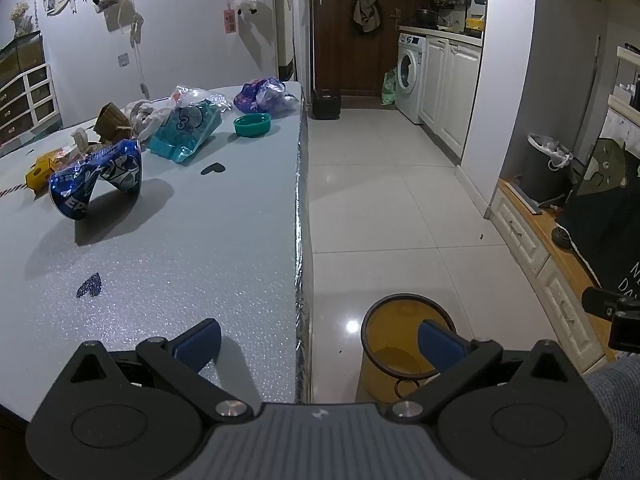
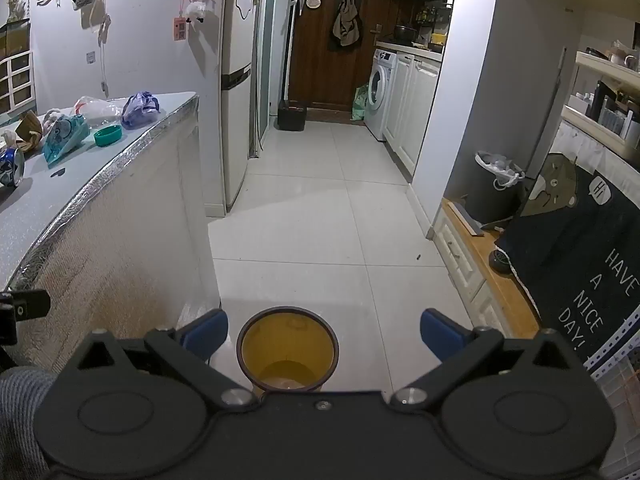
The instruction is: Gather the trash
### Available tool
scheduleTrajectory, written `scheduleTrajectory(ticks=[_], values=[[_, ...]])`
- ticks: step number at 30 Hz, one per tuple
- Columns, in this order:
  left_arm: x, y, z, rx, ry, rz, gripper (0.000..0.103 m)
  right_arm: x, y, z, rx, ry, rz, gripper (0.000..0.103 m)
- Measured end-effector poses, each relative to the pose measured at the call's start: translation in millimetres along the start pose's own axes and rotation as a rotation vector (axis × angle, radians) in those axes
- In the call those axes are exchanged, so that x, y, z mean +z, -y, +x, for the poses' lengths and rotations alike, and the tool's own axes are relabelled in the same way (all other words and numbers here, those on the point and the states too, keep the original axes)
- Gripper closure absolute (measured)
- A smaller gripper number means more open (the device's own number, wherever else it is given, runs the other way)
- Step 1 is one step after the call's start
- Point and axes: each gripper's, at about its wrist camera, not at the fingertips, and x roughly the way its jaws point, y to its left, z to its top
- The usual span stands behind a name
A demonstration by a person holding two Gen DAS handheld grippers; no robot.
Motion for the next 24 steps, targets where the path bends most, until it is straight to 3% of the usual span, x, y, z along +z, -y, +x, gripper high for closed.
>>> scheduleTrajectory(ticks=[24], values=[[0.0, -0.2, 0.0, 0.001, -0.002, 0.002, 0.000, -2.4, 1.2, 3.1, -0.001, -0.005, 0.000, 0.000]])
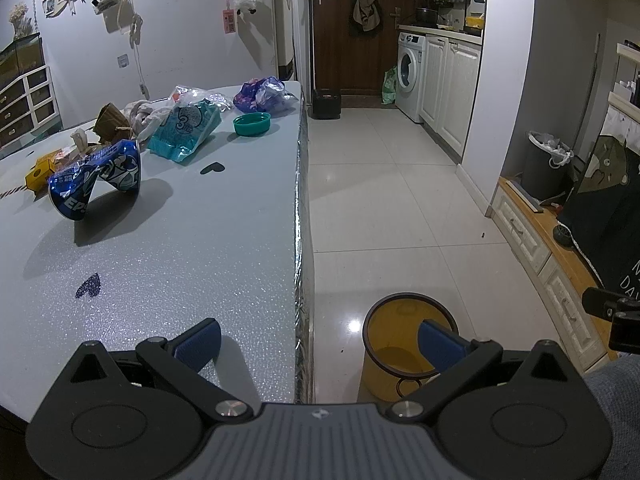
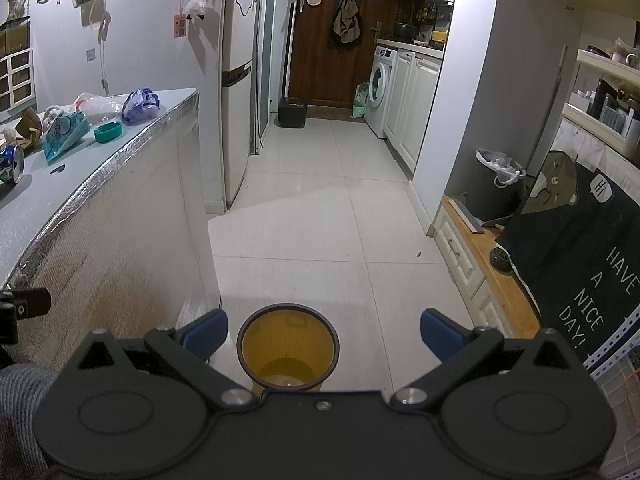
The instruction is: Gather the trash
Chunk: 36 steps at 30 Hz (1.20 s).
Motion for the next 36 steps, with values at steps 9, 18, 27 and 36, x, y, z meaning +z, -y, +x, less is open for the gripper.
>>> scheduleTrajectory(ticks=[9, 18, 27, 36], values=[[0.0, 0.0, 0.0, 0.000, 0.000, 0.000, 0.000, -0.2, 0.4, 0.7, 0.001, -0.002, 0.000, 0.000], [0.0, 0.0, 0.0, 0.000, 0.000, 0.000, 0.000, -0.8, 1.0, 1.6, 0.000, -0.003, 0.000, 0.000], [-0.1, 0.0, -0.1, 0.000, 0.001, 0.001, 0.000, -0.9, 1.2, 1.8, 0.001, -0.004, 0.000, 0.000], [-0.1, 0.1, -0.1, 0.001, 0.001, 0.001, 0.000, -5.5, 2.8, 5.4, 0.000, -0.005, -0.001, 0.000]])
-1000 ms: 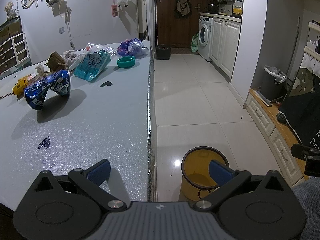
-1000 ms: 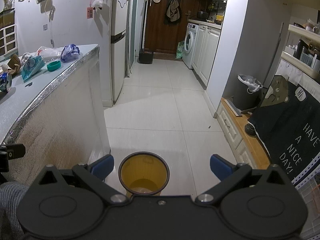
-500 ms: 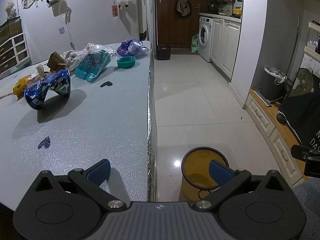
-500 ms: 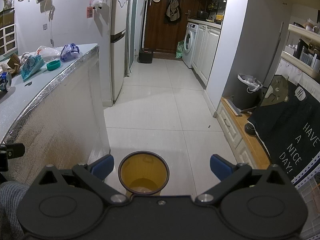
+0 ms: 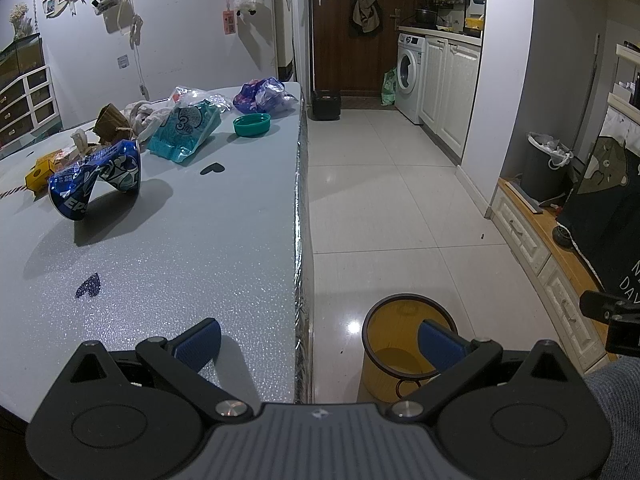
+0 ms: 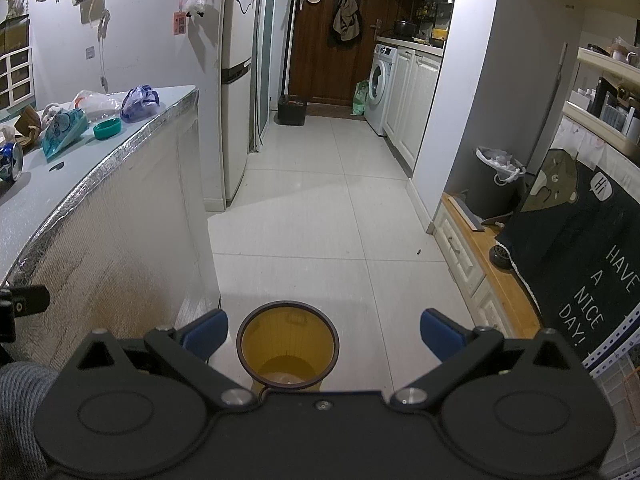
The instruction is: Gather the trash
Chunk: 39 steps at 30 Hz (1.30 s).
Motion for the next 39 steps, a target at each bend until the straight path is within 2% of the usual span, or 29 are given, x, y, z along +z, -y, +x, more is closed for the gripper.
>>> scheduleTrajectory(ticks=[31, 39], values=[[2.0, -1.7, 3.8, -0.005, 0.003, -0.003, 0.000, -4.0, 0.8, 1.3, 0.000, 0.000, 0.001, 0.000], [15.4, -11.7, -5.1, 0.036, 0.057, -0.013, 0.000, -3.9, 0.1, 3.4, -0.006, 0.036, -0.008, 0.000]])
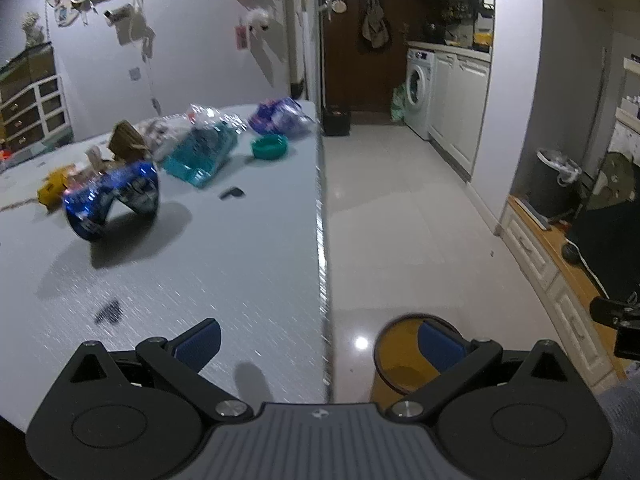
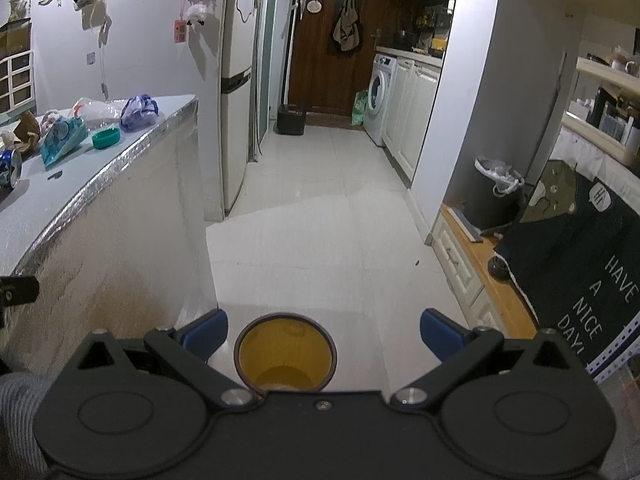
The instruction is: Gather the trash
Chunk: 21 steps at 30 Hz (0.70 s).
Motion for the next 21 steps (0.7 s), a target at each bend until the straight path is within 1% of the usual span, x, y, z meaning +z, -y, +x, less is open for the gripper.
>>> scheduleTrajectory(ticks=[6, 7, 8, 16, 21], values=[[15.8, -25.7, -3.7, 0.056, 0.057, -0.033, 0.000, 24.3, -9.3, 3.8, 0.023, 0.057, -0.013, 0.000], [18.1, -30.5, -4.2, 0.066, 0.064, -0.041, 0.000, 34.5, -15.0, 5.8, 0.041, 0.079, -0.019, 0.000], [20.5, -36.0, -4.3, 0.077, 0.072, -0.050, 0.000, 34.5, -15.0, 5.8, 0.041, 0.079, -0.019, 0.000], [33.9, -77.1, 3.2, 0.157, 0.092, -0.092, 0.000, 74.4, -46.7, 16.4, 0.149, 0.172, -0.042, 0.000], [42.7, -102.5, 12.3, 0.200, 0.095, -0.105, 0.000, 97.7, -72.6, 25.1, 0.236, 0.240, -0.069, 0.000]])
